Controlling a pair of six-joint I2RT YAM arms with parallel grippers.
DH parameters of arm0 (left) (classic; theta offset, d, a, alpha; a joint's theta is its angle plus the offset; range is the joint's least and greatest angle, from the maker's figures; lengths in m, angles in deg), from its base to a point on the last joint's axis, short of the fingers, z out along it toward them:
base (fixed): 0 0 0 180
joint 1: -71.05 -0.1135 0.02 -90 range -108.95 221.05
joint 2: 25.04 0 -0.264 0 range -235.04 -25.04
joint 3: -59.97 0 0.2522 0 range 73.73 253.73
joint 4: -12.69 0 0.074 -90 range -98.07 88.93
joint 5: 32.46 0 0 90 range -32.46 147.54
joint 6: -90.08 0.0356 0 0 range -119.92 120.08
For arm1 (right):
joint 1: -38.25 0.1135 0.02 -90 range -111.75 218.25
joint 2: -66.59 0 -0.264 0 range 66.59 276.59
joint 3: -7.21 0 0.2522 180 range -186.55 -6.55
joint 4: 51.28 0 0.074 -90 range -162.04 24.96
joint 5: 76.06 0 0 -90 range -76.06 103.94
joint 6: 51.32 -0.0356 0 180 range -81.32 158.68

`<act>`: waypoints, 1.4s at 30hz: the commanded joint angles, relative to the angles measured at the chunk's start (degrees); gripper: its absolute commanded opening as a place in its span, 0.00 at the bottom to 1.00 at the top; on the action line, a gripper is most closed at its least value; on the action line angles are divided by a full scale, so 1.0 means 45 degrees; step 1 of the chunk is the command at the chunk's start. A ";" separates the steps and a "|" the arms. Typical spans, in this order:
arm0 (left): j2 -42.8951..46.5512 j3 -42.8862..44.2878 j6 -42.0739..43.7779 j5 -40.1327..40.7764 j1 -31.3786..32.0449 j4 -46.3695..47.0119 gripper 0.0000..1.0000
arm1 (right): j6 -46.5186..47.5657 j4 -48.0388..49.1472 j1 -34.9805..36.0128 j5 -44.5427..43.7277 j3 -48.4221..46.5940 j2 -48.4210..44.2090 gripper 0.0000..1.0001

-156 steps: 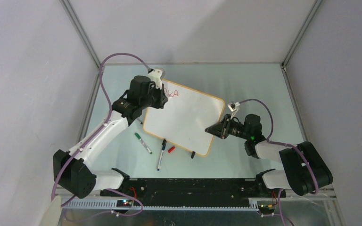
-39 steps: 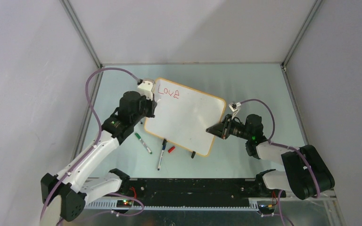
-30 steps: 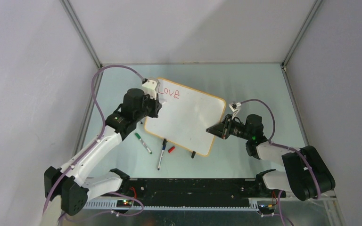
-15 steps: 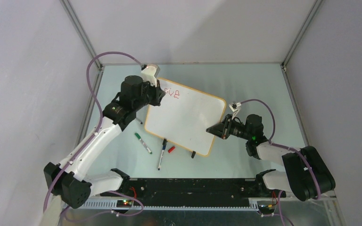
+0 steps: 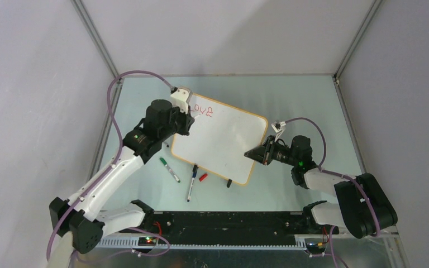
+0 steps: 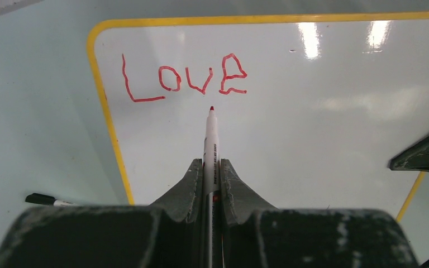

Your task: Write a sentence on the whiteboard

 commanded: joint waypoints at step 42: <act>-0.1296 0.0406 0.0009 0.0345 0.0209 -0.0100 0.00 | 0.1399 -0.0074 -0.0033 -0.0942 -0.0037 -0.0270 0.00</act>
